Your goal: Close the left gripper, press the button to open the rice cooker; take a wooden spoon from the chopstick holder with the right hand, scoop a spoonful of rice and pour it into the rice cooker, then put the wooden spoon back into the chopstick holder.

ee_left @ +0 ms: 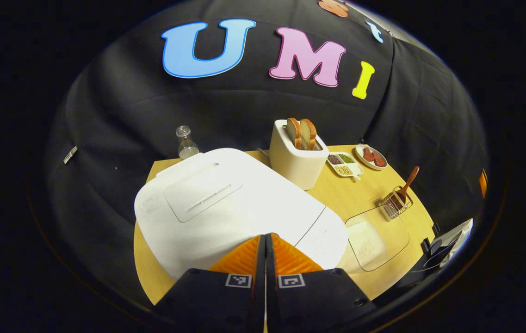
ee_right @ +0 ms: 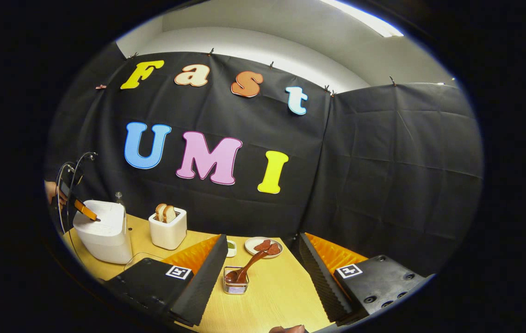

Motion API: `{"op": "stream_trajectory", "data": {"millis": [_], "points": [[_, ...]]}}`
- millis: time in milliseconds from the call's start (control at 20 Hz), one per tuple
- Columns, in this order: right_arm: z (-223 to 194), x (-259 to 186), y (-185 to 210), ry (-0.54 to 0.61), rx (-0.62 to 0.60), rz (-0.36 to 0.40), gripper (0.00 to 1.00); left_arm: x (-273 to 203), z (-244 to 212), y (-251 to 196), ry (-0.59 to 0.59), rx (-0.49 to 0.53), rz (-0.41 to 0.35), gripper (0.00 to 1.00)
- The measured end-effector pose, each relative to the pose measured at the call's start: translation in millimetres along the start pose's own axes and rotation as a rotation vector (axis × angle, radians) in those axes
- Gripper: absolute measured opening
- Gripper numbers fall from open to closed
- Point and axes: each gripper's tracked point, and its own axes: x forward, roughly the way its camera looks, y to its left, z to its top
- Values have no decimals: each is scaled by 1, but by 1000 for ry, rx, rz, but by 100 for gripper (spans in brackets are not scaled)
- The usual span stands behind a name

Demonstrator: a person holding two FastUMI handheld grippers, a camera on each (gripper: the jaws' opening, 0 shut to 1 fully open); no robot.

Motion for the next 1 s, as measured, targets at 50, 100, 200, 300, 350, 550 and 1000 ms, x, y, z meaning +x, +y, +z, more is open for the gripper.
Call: {"op": "stream_trajectory", "data": {"millis": [50, 100, 200, 300, 350, 550, 1000], "points": [[-1, 1, 0, 4, 3, -1, 97, -1, -7, 1, 22, 9, 1, 7], [-2, 1, 1, 6, 8, 0, 98, -1, -7, 1, 33, 19, 1, 7], [-3, 1, 3, 9, 17, 0, 98, 4, -12, 1, 80, 17, 5, 8], [-3, -1, 4, 8, 15, 0, 98, 5, -9, 2, 91, 15, 4, 8], [-3, -1, 5, 8, 12, -1, 98, 3, -7, 1, 88, 20, 6, 10], [-5, -2, 4, 14, 9, -1, 98, -12, 17, 1, -15, 81, 41, 8], [1, -4, 9, 2, 7, 15, 98, -95, 118, 35, -451, 118, 241, 8]]}}
